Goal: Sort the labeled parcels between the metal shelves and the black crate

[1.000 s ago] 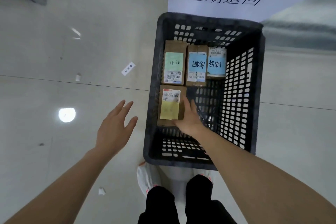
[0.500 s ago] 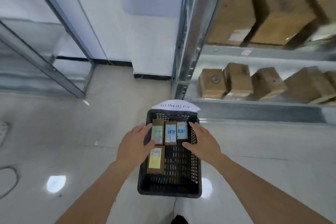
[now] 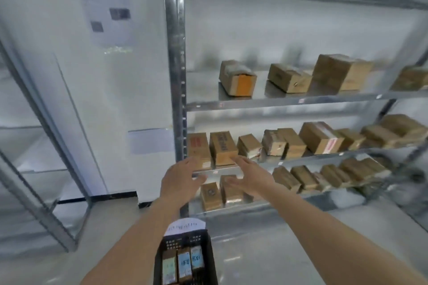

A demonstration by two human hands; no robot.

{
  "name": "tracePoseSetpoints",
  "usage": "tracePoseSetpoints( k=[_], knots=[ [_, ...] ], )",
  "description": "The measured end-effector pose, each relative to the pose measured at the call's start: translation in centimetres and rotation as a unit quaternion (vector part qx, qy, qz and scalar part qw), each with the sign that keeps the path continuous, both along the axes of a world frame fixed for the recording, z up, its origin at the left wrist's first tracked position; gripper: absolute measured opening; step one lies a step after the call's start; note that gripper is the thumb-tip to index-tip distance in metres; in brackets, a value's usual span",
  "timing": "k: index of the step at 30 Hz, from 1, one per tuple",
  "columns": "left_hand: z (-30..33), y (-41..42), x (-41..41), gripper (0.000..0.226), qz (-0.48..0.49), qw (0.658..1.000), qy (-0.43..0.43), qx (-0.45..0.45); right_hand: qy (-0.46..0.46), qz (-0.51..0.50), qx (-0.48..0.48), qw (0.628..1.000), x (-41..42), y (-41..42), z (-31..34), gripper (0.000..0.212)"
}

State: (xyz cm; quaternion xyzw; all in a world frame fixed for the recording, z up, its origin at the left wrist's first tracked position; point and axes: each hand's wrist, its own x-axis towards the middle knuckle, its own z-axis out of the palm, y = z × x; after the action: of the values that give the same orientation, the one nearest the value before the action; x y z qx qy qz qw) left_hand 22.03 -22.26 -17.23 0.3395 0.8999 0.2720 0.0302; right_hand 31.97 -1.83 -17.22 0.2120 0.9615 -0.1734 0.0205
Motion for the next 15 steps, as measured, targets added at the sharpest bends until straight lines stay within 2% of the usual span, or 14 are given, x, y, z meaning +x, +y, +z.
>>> tracePoseSetpoints(
  k=[5, 8, 12, 15],
  knots=[
    [11.6, 5.4, 4.4, 0.059, -0.042, 0.997, 0.053, 0.03, 0.072, -0.027, 0.019, 0.997, 7.7, 5.5, 12.4, 0.082],
    [17.6, 9.9, 7.3, 0.059, -0.065, 0.993, 0.095, 0.039, 0.105, -0.044, 0.064, 0.991, 12.3, 9.5, 18.3, 0.081],
    [24.1, 17.1, 12.2, 0.066, -0.104, 0.982, 0.142, 0.063, 0.13, -0.077, 0.101, 0.983, 18.3, 15.8, 24.6, 0.084],
    [26.7, 23.2, 15.9, 0.063, -0.127, 0.978, 0.139, 0.093, 0.134, -0.088, 0.137, 0.978, 22.8, 21.2, 27.6, 0.085]
  ],
)
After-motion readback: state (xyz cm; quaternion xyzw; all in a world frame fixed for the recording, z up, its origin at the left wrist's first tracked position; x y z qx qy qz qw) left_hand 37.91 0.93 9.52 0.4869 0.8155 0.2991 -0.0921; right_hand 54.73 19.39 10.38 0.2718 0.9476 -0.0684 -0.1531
